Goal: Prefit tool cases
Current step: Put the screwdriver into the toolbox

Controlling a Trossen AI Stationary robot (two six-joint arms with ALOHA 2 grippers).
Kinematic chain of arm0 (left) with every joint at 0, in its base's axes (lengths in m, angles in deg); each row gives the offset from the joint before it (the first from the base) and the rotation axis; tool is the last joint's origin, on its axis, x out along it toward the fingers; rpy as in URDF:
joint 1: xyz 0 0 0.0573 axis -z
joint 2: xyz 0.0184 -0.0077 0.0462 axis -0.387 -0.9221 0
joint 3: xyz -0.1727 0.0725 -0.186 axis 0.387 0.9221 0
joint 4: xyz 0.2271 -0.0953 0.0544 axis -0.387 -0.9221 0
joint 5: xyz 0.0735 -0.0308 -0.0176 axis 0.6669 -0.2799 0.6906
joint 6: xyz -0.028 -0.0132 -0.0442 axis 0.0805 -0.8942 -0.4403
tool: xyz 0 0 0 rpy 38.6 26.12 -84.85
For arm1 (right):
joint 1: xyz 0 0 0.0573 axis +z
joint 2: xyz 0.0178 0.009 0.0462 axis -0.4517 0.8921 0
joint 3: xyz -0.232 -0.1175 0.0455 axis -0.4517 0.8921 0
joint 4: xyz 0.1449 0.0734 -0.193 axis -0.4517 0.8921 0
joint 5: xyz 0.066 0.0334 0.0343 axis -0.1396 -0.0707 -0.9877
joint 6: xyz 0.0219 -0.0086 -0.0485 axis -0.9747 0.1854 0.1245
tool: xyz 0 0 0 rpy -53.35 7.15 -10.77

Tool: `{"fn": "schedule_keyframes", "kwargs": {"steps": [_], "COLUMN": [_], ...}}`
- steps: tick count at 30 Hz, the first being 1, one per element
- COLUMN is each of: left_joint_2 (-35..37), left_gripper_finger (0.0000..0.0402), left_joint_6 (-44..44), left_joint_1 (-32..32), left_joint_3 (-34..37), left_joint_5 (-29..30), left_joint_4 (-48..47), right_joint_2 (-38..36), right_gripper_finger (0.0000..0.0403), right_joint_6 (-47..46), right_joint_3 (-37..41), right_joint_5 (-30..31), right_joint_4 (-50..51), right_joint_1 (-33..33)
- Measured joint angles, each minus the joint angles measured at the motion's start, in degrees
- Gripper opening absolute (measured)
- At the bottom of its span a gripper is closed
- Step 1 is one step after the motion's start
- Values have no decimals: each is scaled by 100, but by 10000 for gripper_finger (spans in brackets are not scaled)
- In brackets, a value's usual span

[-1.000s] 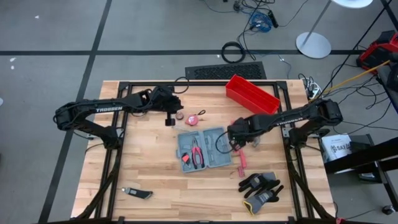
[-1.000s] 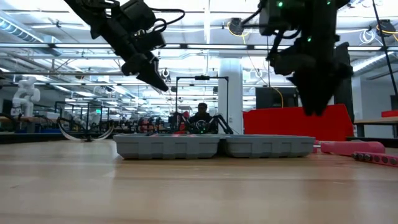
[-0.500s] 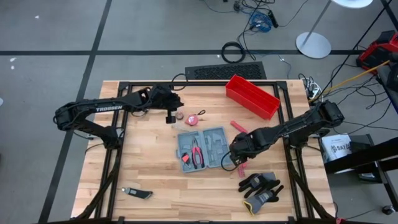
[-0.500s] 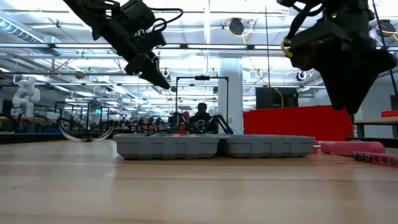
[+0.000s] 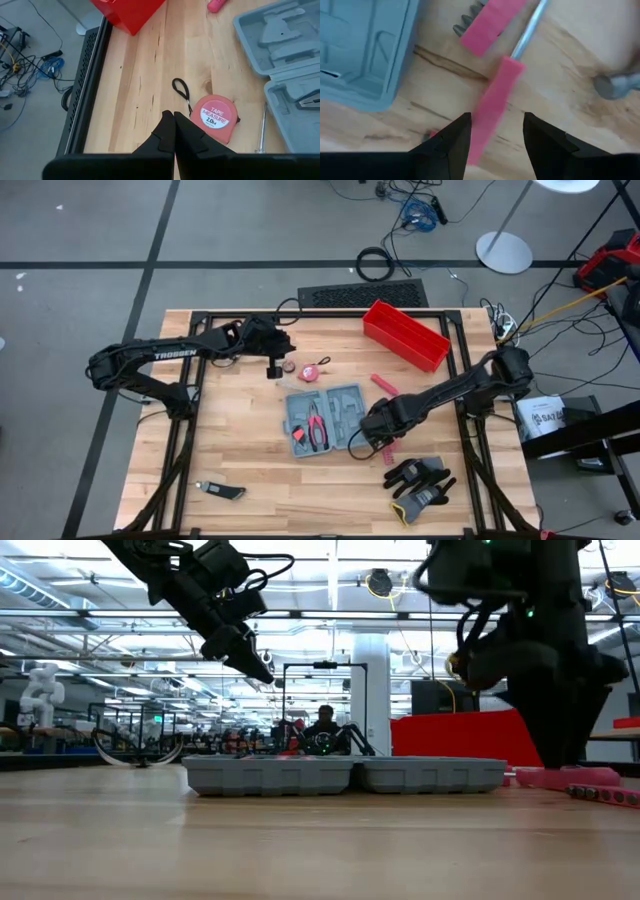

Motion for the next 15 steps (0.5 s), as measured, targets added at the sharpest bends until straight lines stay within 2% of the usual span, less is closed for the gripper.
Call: {"fn": "schedule_keyframes", "kwargs": {"steps": [9, 11, 13, 15], "left_joint_2": [0, 0, 0, 0], "left_gripper_finger": [2, 2, 2, 2], "left_joint_6": [-8, -7, -7, -7], "left_joint_1": [0, 0, 0, 0], "left_joint_3": [0, 0, -1, -2], "left_joint_5": [2, 2, 2, 4], "left_joint_4": [-53, -52, -45, -34], "right_joint_2": [691, 748, 735, 586], "right_gripper_finger": [159, 129, 78, 70], "right_joint_6": [391, 477, 481, 482], "right_joint_3": [-36, -39, -38, -11], "right_joint_5": [-158, -256, -291, -221], "right_joint_4": [-239, -301, -358, -384], "right_joint_1": [-117, -162, -173, -190]}}
